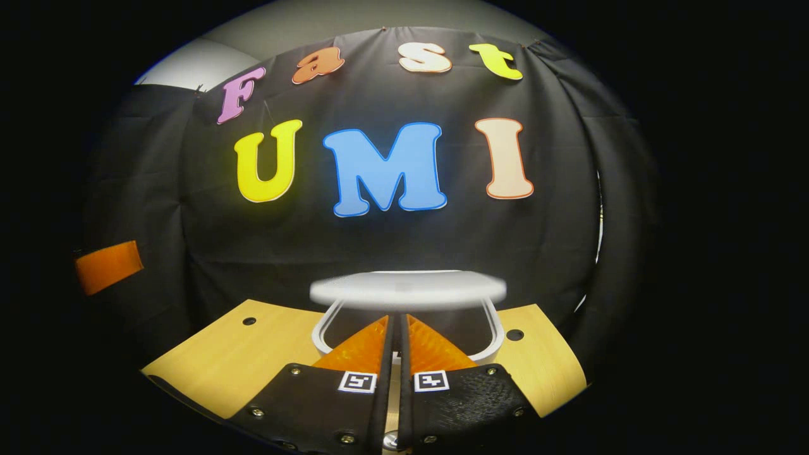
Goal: Press the lid of the desktop garbage bin to open it, pick up the crumpled paper on the desktop and throw it into the bin, then pick up the pop can on the desktop and drop it into the bin, and finally close the garbage bin lid.
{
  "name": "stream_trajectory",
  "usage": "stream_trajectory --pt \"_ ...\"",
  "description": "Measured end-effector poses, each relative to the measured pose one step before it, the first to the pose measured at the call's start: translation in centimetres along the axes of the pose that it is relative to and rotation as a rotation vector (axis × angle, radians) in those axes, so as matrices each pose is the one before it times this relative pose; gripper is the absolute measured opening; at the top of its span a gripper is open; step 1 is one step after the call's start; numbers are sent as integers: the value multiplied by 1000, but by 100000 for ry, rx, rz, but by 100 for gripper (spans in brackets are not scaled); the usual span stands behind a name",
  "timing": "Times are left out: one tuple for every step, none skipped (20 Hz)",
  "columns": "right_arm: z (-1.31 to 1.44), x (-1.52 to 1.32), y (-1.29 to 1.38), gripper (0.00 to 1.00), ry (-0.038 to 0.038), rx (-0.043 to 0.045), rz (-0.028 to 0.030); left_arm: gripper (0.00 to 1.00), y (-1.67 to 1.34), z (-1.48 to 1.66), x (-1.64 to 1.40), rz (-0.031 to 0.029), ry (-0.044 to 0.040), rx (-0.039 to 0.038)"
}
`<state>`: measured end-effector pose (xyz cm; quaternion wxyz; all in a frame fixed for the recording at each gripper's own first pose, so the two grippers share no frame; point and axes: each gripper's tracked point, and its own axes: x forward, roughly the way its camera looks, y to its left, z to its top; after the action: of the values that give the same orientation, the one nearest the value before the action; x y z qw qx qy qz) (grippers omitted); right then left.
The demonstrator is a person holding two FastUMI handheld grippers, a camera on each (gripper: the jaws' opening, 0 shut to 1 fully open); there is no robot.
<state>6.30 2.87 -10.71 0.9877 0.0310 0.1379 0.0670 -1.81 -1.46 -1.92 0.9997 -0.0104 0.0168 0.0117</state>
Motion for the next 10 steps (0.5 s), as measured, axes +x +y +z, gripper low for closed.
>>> stream_trajectory --pt "160 -258 -83 8 -404 162 -157 92 -94 -134 48 -240 212 153" --pt "206 -101 -146 8 -368 127 -318 92 -83 -133 48 -142 291 308" --pt "190 -245 -103 8 -566 320 -341 92 -87 -186 94 -272 380 304" --pt "347 -238 -124 8 -641 347 -375 92 -18 -238 5 -235 299 131" --pt "410 -290 -146 8 -1003 415 -391 92 -83 -206 -41 -195 268 -71" --pt "536 -254 -126 8 -1062 364 -446 93 -51 -215 97 -166 328 -227" --pt "499 -250 -94 8 -1282 434 -252 95 -10 -276 101 -253 413 -290" --pt "662 -208 -85 8 -1532 384 -433 95 11 -337 52 -176 590 -237" --pt "641 -303 -208 7 -1751 433 -675 92 -9 -472 225 -78 954 -82" --pt "726 -253 -128 7 -2001 524 -517 94 0 -466 171 -164 966 -9"
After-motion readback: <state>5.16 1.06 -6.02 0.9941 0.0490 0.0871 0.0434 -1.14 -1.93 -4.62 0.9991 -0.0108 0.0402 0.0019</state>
